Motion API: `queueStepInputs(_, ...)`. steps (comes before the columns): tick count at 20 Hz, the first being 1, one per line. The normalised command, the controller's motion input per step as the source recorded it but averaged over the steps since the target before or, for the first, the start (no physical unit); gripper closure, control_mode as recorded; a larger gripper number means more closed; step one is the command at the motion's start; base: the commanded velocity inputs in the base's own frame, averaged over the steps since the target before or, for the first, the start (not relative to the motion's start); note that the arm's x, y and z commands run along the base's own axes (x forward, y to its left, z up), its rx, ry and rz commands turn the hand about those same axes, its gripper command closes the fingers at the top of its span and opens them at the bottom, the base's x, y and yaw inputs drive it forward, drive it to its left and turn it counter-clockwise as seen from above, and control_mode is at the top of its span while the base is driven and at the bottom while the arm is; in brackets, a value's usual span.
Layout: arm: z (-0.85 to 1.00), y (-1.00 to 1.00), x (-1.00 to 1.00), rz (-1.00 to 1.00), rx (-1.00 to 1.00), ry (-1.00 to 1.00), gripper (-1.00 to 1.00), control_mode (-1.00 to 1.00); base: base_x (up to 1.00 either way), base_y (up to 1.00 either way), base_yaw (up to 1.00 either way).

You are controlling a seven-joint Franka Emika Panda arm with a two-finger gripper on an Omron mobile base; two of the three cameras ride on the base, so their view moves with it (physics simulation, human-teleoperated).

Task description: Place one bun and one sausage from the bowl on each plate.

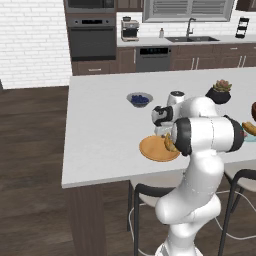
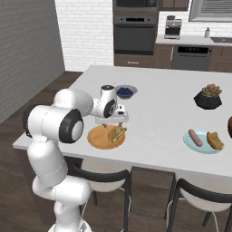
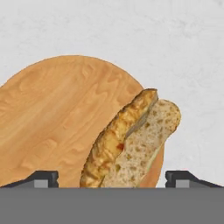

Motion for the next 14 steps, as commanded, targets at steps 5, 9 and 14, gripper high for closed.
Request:
queueStepInputs(5,0.94,-0.06,-0.6,-0.05,0.0,0.0,-1.0,-1.0,0.0,0.0,0.0)
queueStepInputs(9,0.87,0.0,-0.63,-0.07,0.0,-0.03,-1.0,-1.0,0.0,0.0,0.0)
queueStepInputs(14,0.77,0.0,-0.3,-0.06,0.0,-0.03,-1.0,-1.0,0.0,0.0,0.0)
